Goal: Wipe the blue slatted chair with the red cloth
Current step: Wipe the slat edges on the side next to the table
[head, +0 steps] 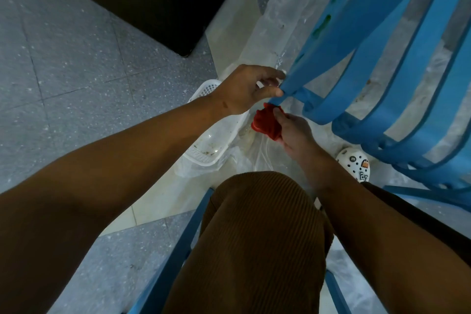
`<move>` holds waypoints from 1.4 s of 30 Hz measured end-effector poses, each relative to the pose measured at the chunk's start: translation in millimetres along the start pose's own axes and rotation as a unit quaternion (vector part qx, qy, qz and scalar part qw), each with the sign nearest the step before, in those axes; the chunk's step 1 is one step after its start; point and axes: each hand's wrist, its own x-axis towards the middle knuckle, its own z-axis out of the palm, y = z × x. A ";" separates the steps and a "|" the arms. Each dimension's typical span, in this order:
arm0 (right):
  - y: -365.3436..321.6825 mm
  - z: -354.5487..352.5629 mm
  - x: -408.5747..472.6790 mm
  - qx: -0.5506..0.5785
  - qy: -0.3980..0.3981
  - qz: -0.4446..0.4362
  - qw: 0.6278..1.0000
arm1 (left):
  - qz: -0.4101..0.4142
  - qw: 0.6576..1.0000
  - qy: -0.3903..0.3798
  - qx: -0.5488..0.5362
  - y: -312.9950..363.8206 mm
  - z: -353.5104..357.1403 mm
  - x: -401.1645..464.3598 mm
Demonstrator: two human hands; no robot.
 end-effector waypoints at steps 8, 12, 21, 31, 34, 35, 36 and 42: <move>1.6 19.7 -5.0 0.012 -0.004 -0.064 0.998 | -0.008 1.000 0.011 -0.011 -1.7 -1.4 2.4; 8.1 36.2 14.0 -0.035 0.063 0.015 0.997 | -0.011 1.000 0.013 0.014 -0.3 -9.7 5.1; 18.5 26.2 45.1 0.076 0.045 0.144 0.986 | -0.026 0.998 -0.015 0.046 -1.8 -18.7 12.1; -13.3 19.7 -23.7 0.219 0.019 0.109 0.969 | -0.040 0.998 -0.019 0.050 3.5 -19.0 11.1; -11.8 26.7 -15.8 0.233 0.031 0.114 0.965 | -0.043 0.998 -0.017 0.049 3.8 -18.2 9.1; -11.2 29.8 -12.1 0.232 0.037 0.119 0.965 | -0.044 0.998 -0.018 0.047 4.2 -17.6 8.3; -11.0 33.1 -9.6 0.224 0.042 0.124 0.966 | -0.045 0.998 -0.020 0.045 3.9 -17.4 7.8; -9.3 36.4 6.4 0.188 0.068 0.161 0.966 | -0.044 0.997 -0.027 0.057 4.5 -20.0 8.4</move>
